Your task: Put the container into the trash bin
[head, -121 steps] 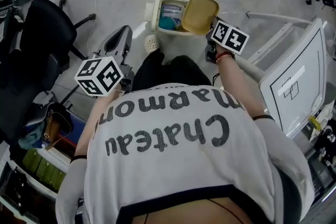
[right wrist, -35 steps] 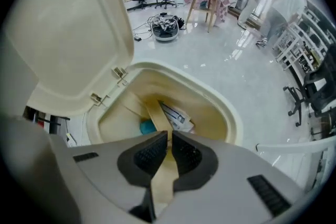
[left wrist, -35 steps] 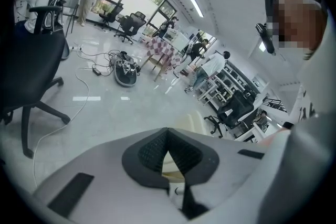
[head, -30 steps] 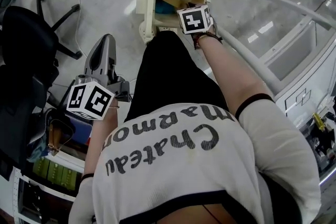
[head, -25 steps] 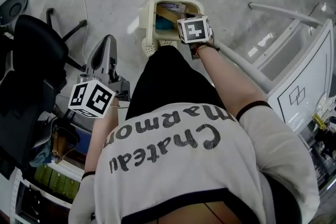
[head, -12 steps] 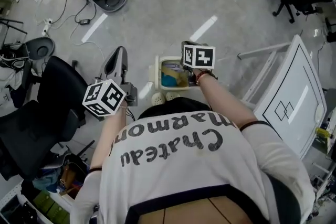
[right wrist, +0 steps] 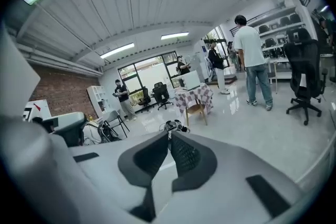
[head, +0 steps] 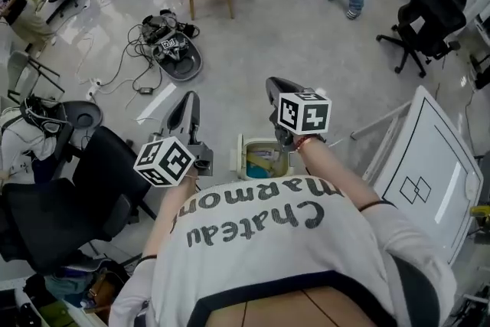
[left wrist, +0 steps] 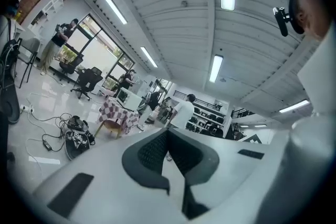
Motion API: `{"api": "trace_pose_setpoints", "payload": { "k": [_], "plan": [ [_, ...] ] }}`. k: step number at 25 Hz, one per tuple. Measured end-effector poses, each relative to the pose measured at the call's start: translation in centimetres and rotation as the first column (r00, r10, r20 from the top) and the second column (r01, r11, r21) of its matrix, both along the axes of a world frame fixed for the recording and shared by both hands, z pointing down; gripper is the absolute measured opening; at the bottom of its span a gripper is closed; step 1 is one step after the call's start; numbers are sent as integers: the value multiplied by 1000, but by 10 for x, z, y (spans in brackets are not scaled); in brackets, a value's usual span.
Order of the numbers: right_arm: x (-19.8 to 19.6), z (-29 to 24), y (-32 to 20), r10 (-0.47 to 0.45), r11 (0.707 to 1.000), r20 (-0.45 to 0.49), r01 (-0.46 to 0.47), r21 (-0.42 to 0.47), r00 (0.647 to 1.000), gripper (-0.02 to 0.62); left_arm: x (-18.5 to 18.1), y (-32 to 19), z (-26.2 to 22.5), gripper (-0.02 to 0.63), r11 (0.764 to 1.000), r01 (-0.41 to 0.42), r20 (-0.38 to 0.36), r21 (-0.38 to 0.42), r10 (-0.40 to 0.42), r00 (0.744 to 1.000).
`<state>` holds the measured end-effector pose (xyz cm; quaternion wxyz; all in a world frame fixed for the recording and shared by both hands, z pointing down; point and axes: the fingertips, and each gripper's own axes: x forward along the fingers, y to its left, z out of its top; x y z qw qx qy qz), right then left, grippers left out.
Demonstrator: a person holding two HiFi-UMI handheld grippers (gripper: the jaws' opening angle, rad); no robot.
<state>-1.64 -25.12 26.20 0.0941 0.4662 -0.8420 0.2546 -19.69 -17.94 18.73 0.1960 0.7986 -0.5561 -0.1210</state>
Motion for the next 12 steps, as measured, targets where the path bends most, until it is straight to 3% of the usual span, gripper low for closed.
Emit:
{"api": "trace_pose_setpoints", "payload": {
  "k": [7,12],
  "plan": [
    [16,-59,12,28,993,49,-33,113,998,34,8,14,-26,21,998,-4,4,63,4,1000],
    [33,-71,17,76,991,111,-88,105,991,34,15,21,-38,22,996,-11,20,89,9,1000]
  ]
}}
